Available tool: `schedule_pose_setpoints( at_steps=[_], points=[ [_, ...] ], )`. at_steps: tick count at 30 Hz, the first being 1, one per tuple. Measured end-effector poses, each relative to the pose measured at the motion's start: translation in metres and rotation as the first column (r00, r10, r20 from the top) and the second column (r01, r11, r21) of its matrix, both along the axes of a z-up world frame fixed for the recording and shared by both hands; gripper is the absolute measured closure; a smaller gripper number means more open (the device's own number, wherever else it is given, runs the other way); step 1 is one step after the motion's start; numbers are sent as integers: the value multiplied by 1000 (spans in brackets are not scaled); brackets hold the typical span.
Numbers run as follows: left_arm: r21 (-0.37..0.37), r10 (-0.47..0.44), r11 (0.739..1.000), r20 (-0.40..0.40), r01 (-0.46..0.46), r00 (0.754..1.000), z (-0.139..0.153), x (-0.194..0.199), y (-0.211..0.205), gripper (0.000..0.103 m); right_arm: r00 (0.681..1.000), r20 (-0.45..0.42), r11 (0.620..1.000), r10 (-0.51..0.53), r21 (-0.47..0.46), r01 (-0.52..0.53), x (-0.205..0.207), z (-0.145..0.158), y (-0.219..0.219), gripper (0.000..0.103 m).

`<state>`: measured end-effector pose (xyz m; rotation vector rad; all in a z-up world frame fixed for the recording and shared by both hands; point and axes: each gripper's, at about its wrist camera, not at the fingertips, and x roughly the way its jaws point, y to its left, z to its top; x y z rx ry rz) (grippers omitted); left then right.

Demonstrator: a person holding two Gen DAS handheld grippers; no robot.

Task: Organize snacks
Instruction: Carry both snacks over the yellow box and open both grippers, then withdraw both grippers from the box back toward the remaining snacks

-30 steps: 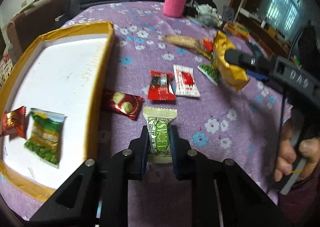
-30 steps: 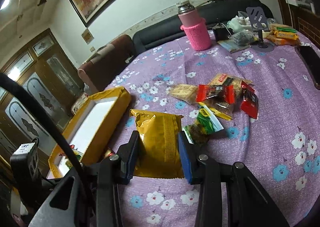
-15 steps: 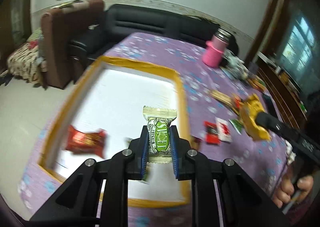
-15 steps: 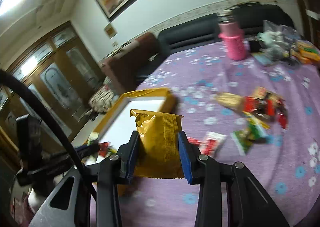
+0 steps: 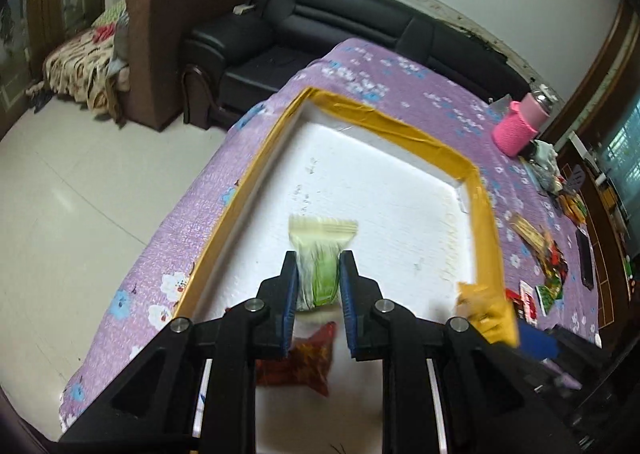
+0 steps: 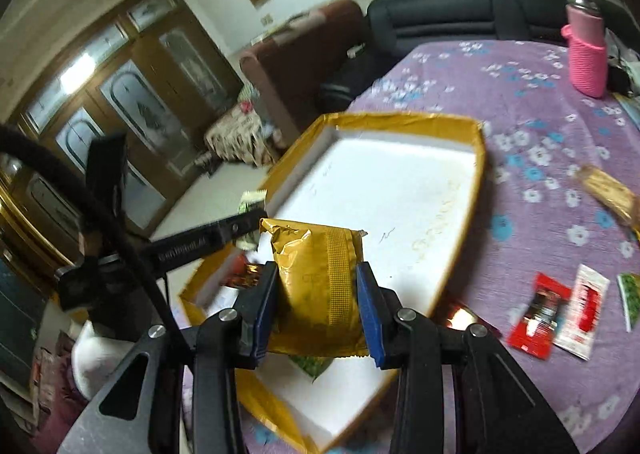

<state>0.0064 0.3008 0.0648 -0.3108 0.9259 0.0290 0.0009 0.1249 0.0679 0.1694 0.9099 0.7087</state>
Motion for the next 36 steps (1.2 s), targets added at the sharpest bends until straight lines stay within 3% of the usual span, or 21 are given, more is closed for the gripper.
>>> schedule_pose_setpoints(
  at_steps=[4,8,12,15,17,18,22,26,31,33,36],
  points=[
    [-28,11,1000,-28,-12,1000,-10,6,5,77,1000,-23,999,3,-44,-4,8,-16,17,66],
    [-63,40,997,-18,-41,999,-10,0,15,48,999,-33,998,-13,-58,11,10,-24,23,63],
    [-62,61,996,8,-61,998,0,-14,16,45,999,-32,999,-15,-33,14,5,-18,17,63],
    [-48,77,996,55,-74,996,15,-31,9,36,1000,21,1000,-18,-17,18,-8,-2,1,63],
    [-36,84,996,101,-81,991,29,-46,-1,22,998,51,1000,-31,-1,31,-19,8,-13,62],
    [-35,89,996,127,-85,988,36,-54,-7,20,997,66,999,-39,6,39,-25,13,-20,60],
    [-35,75,997,252,-69,965,69,-89,-34,18,983,161,996,-85,11,85,-56,37,-61,55],
    [-41,8,999,357,8,934,101,-120,-61,18,948,280,983,-148,-64,172,-83,55,-115,54],
    [-38,-105,991,403,132,909,123,-143,-98,18,871,397,918,-289,-141,369,-121,77,-213,44],
    [-13,-130,989,405,148,905,128,-147,-112,18,834,434,871,-340,-190,454,-130,85,-248,41],
    [21,-146,988,420,151,896,130,-153,-132,9,771,479,764,-420,-272,585,-134,103,-295,36]
  ],
)
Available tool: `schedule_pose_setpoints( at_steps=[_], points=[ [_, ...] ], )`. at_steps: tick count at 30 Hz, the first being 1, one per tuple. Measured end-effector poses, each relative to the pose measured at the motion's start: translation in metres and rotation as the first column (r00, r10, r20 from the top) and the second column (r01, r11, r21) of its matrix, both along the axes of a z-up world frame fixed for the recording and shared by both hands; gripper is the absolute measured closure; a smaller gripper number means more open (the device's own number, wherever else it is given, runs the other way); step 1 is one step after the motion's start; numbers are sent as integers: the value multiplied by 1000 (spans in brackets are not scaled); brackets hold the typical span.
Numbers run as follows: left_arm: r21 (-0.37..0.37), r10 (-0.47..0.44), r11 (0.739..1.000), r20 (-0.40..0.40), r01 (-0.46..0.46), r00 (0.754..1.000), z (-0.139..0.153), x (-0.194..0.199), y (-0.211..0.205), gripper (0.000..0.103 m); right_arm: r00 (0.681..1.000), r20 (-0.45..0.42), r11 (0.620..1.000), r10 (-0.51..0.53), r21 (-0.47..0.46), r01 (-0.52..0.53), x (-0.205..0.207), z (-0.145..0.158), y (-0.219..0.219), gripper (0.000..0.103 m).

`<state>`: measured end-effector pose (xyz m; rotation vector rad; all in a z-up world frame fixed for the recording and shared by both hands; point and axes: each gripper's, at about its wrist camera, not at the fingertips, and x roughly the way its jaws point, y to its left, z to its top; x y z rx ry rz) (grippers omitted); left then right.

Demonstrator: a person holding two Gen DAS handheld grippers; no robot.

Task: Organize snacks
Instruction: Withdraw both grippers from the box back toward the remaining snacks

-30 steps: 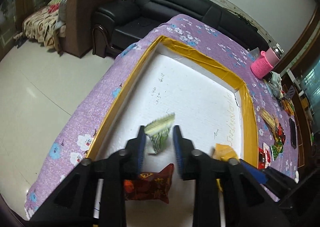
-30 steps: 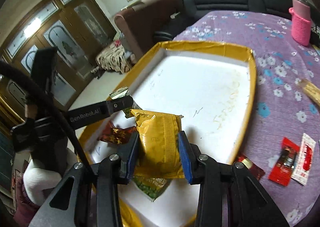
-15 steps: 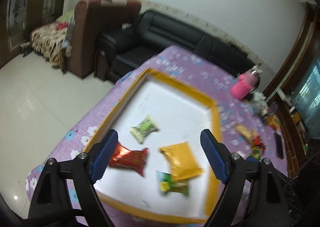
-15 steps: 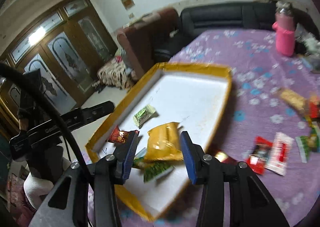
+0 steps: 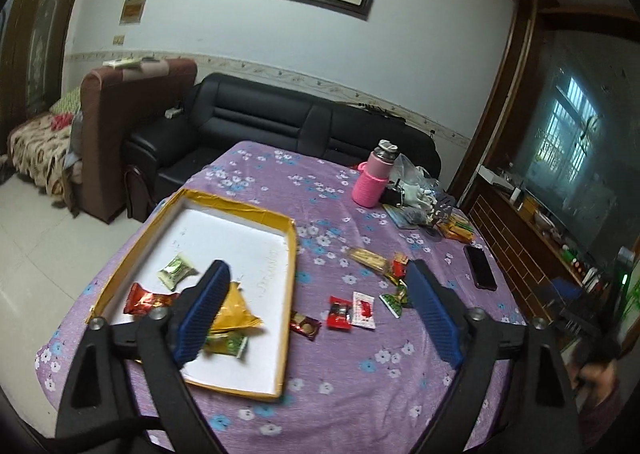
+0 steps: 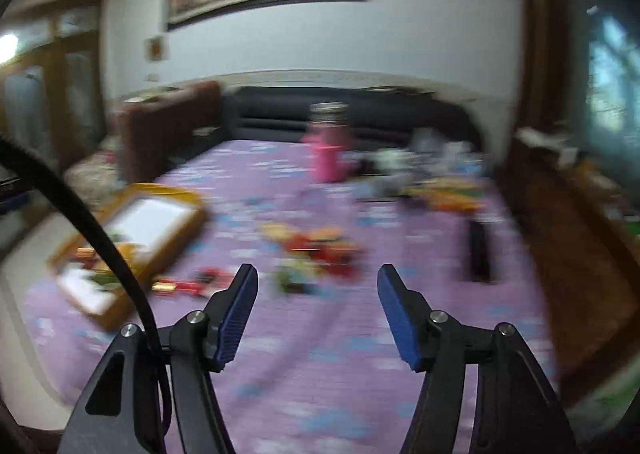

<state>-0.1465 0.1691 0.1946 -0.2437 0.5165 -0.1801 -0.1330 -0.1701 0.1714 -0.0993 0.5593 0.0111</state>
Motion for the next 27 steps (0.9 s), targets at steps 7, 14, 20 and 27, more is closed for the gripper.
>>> schedule_pose_setpoints(
  at_steps=[7,14,20,27],
  points=[
    [54,-60,997,-23,61,998,-21,-3,-48,0,994,5,992,-113,56,113,2,8,-77,2],
    [57,-62,996,-104,68,993,-47,2,-56,0,975,-180,987,-129,75,144,24,-71,-68,17],
    [14,0,1000,-196,3,981,-72,16,-40,1,971,-238,936,28,347,58,56,-92,-62,33],
    [-16,-24,1000,-301,20,953,-102,36,-46,1,943,-286,918,168,395,-43,104,-121,8,47]
  ],
)
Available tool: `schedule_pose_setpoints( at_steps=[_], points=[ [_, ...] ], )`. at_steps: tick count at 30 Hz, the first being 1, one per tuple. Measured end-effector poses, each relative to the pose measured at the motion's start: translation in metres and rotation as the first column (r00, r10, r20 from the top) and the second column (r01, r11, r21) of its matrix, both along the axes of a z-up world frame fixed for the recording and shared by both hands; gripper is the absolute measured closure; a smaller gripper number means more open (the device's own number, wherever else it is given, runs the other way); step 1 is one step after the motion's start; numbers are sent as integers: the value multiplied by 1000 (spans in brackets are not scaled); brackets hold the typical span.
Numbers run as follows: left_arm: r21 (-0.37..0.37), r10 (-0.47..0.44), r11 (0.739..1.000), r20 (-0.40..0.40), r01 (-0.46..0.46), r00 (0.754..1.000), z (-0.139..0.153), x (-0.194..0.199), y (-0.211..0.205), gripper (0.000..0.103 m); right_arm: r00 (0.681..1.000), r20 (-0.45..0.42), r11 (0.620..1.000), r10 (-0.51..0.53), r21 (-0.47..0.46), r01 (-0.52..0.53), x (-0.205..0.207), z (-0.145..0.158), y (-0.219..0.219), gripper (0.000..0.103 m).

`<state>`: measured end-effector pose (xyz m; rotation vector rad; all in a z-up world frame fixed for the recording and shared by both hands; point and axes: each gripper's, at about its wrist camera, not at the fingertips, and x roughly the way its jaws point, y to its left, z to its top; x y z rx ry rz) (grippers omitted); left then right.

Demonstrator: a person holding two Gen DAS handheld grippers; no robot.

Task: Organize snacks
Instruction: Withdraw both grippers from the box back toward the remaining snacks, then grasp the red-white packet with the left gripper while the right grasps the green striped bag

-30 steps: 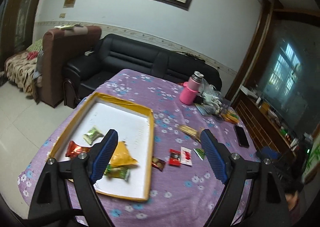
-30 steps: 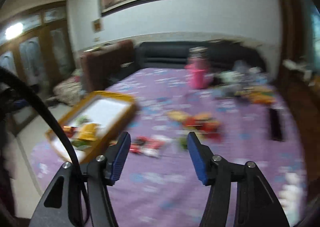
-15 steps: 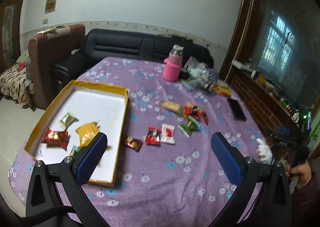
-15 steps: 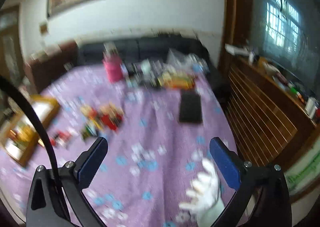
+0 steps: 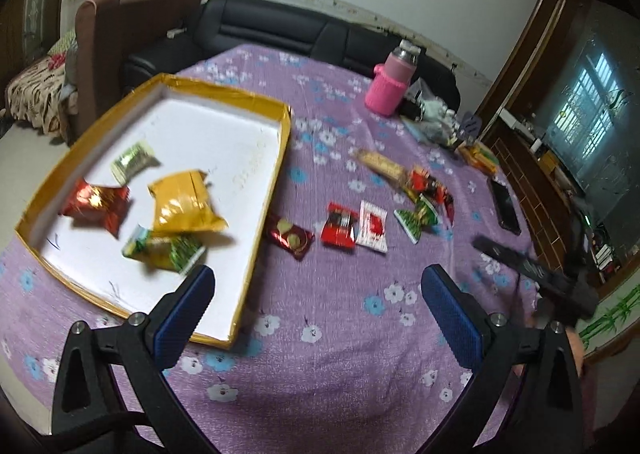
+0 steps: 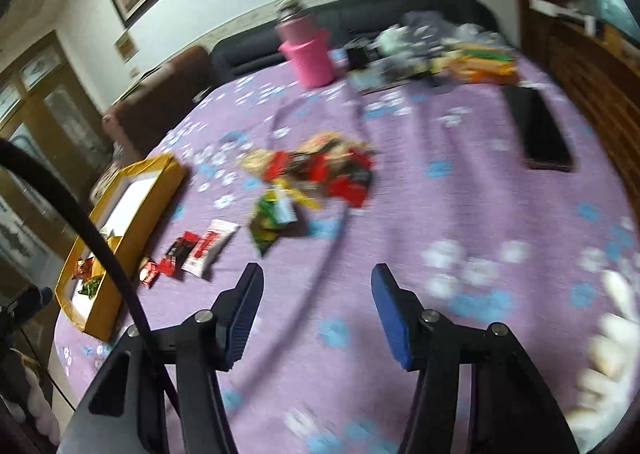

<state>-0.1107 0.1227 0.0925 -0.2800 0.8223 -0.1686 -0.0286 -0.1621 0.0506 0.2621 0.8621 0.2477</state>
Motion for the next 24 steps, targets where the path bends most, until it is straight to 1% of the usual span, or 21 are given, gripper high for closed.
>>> schedule_pose_setpoints(
  at_steps=[3,6,8,11,12,13,14,18,19,20,21,22,23,24],
  points=[
    [24,-19,1000,-19,20,1000,-7,3,-7,1,999,-33,998,-7,60,9,27,-14,14,47],
    [57,-41,997,-24,42,999,-10,5,-13,1,995,-87,997,-55,58,60,49,-28,27,47],
    [85,-63,994,-19,64,998,-9,8,-19,1,994,-89,995,-70,71,76,55,-31,31,47],
    [128,-96,987,-9,96,995,-9,15,-29,1,994,-66,995,-84,44,87,58,-36,39,47],
    [143,-111,983,-9,111,994,-9,18,-34,1,995,-59,996,-83,38,85,59,-38,41,49],
    [158,-131,979,-10,131,991,-10,22,-40,1,996,-58,996,-73,47,76,61,-40,41,64],
    [169,-148,974,-11,148,989,-10,26,-45,1,996,-60,996,-66,59,70,63,-42,41,66],
    [209,-238,949,-15,235,971,-10,50,-74,1,997,-49,993,-61,97,65,61,-42,33,67],
    [211,-252,945,-21,251,967,-11,56,-80,4,997,-48,992,-61,110,66,60,-42,30,67],
    [207,-273,939,-31,273,962,-13,63,-86,12,997,-47,990,-62,120,68,59,-41,28,67],
    [199,-295,933,-47,298,954,-16,72,-92,18,997,-45,989,-64,131,69,58,-40,25,67],
    [193,-312,928,-71,320,947,-20,83,-99,29,997,-42,987,-67,146,73,55,-37,19,67],
    [194,-324,921,-95,336,941,-26,93,-105,33,997,-38,985,-72,156,77,54,-35,16,67],
    [201,-329,917,-109,345,938,-30,102,-110,34,996,-33,983,-78,166,83,53,-33,12,67]
  ],
)
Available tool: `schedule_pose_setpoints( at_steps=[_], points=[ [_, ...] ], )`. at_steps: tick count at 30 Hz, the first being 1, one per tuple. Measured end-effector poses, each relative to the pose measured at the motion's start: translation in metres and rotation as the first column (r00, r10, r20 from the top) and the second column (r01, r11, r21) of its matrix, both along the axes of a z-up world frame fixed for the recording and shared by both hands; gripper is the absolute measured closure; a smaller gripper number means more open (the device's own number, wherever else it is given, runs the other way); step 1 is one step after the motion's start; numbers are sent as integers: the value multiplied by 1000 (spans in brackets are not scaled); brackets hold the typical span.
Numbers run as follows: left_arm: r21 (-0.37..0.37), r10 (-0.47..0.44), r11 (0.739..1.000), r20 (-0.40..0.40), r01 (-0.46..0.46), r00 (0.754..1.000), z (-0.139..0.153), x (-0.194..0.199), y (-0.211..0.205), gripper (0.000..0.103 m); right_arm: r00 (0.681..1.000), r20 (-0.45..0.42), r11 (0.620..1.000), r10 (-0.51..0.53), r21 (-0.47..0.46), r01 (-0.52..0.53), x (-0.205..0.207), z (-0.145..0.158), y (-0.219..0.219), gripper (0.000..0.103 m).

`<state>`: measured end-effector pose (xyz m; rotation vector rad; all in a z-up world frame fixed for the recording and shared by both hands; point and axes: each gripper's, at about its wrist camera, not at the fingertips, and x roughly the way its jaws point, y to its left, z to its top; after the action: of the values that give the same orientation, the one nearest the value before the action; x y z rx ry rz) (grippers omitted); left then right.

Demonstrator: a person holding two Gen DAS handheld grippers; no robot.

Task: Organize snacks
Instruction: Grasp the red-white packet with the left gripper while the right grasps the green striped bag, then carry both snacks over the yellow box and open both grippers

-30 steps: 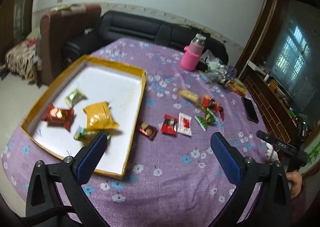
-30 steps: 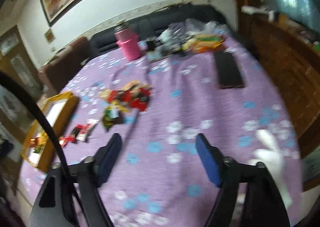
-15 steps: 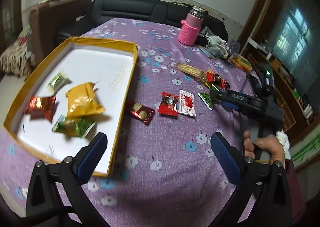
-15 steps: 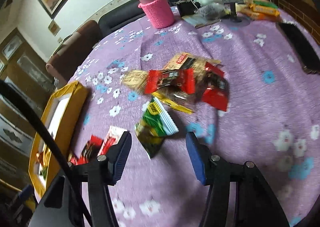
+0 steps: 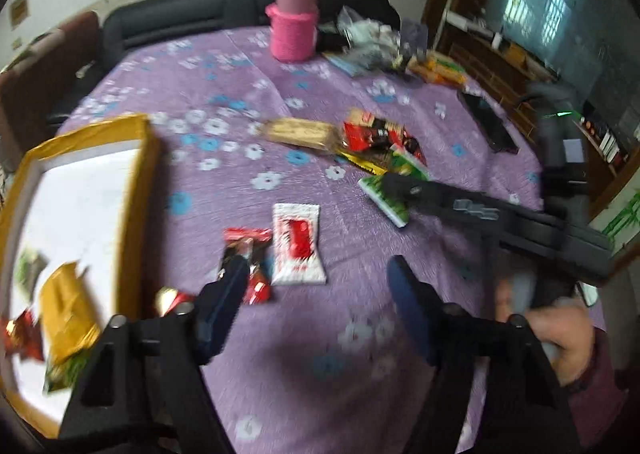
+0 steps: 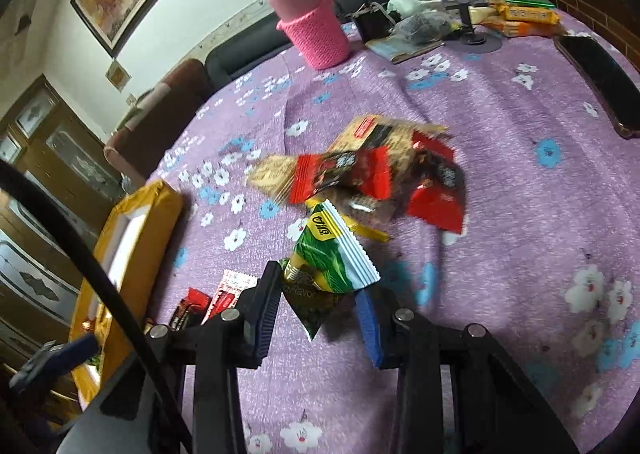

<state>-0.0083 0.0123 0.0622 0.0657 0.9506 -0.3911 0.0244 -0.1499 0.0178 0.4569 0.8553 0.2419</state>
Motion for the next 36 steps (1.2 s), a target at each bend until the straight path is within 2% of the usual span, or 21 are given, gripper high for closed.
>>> schedule_pose_setpoints(
  at_steps=[5,9,10,11,12,13,18,24,29,36],
  points=[
    [107,-32,994,-25,34,999,-18,27,-21,35,999,2,998,-47,43,46,3,4,-22,67],
    [204,-52,977,-65,64,997,-38,43,-28,35,998,-22,995,-67,70,68,6,0,-29,67],
    [210,-54,975,-80,69,995,-43,46,-28,38,998,-23,995,-65,74,67,6,0,-30,67],
    [204,-56,976,-88,73,995,-45,47,-27,46,998,-22,995,-61,78,62,6,0,-30,67],
    [168,-60,983,-86,74,995,-44,47,-24,56,998,-19,995,-57,78,58,5,1,-29,67],
    [163,-60,984,-79,72,995,-42,46,-23,70,998,-15,996,-55,76,56,4,2,-28,67],
    [189,-56,980,-48,64,997,-40,32,-27,71,998,-18,996,-55,75,56,4,2,-29,67],
    [105,-38,994,-24,40,999,-22,17,-18,71,999,16,995,-45,86,44,0,6,-27,67],
    [6,-6,1000,-5,6,1000,0,-2,3,71,998,64,997,-17,74,12,-5,12,-18,67],
    [-104,125,987,50,-119,991,39,-31,81,71,996,87,998,8,55,-12,-14,11,5,67]
  ],
)
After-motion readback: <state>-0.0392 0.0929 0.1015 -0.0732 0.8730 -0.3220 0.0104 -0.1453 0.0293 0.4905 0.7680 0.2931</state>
